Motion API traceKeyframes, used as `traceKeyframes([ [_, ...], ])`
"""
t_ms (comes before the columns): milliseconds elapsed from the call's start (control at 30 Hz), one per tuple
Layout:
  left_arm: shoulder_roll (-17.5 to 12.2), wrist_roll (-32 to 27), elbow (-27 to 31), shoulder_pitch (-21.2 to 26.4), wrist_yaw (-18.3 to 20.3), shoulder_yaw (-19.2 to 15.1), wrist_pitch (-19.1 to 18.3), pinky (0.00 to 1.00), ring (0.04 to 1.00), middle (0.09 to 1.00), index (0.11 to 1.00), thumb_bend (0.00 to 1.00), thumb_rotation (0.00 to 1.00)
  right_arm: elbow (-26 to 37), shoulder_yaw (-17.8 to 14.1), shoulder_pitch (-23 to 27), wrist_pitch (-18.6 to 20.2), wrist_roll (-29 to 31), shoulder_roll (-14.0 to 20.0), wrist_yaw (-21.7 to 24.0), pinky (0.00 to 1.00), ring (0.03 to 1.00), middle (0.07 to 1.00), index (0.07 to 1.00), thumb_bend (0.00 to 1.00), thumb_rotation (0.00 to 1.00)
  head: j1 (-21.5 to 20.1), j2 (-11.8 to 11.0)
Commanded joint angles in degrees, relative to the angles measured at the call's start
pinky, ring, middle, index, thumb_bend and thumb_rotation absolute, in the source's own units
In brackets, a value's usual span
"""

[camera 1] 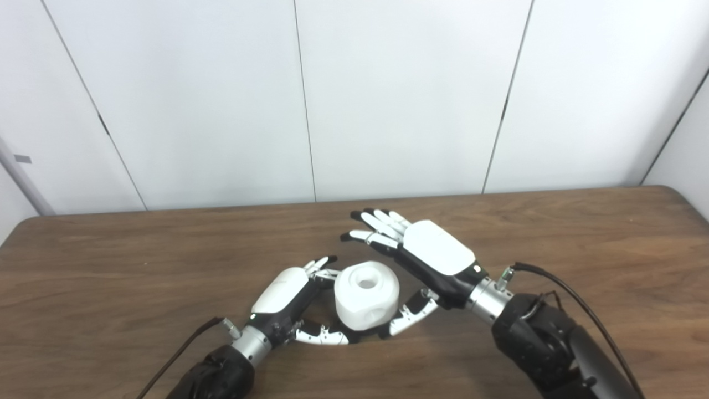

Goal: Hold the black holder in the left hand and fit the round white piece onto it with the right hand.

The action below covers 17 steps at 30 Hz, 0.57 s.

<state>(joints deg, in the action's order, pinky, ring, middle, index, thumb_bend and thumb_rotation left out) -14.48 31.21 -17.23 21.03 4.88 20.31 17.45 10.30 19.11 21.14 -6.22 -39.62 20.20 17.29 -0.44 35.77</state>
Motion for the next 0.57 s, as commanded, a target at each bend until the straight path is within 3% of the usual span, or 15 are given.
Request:
traceKeyframes([
  [0,0.2,0.6,0.9,1.1,0.2,0.0,-0.4,1.00,0.978,0.786,0.482,0.52,0.05,2.9,-2.4,-0.1,3.0,1.9,2.9,3.1,0.99,1.000,1.000,0.968,1.00,0.18,-0.1,0.2],
  [167,-0.8,-0.1,1.7,0.7,0.9,-0.9,-0.7,1.00,0.979,0.790,0.482,0.52,0.05,1.1,-5.7,-5.0,5.9,3.7,4.9,4.2,0.94,1.000,1.000,0.995,0.99,0.02,-0.2,0.1],
  [367,-1.9,0.1,2.7,0.4,1.6,-1.3,-1.4,1.00,0.976,0.791,0.482,0.52,0.05,1.1,-7.7,-6.0,7.6,4.8,5.5,4.0,0.97,1.000,1.000,1.000,0.98,0.01,-0.7,0.1],
  [467,-2.1,-0.2,2.9,0.2,1.8,-1.6,-1.2,1.00,0.973,0.791,0.482,0.52,0.05,0.6,-9.3,-6.4,8.1,6.4,5.2,2.8,0.94,1.000,1.000,1.000,0.99,0.01,-1.0,0.0],
  [533,-2.3,-0.3,3.2,0.1,2.1,-1.7,-1.2,1.00,0.971,0.791,0.482,0.52,0.05,-0.6,-10.4,-6.8,7.8,7.2,4.3,1.2,0.90,1.000,1.000,1.000,0.93,0.04,-1.0,-0.1],
])
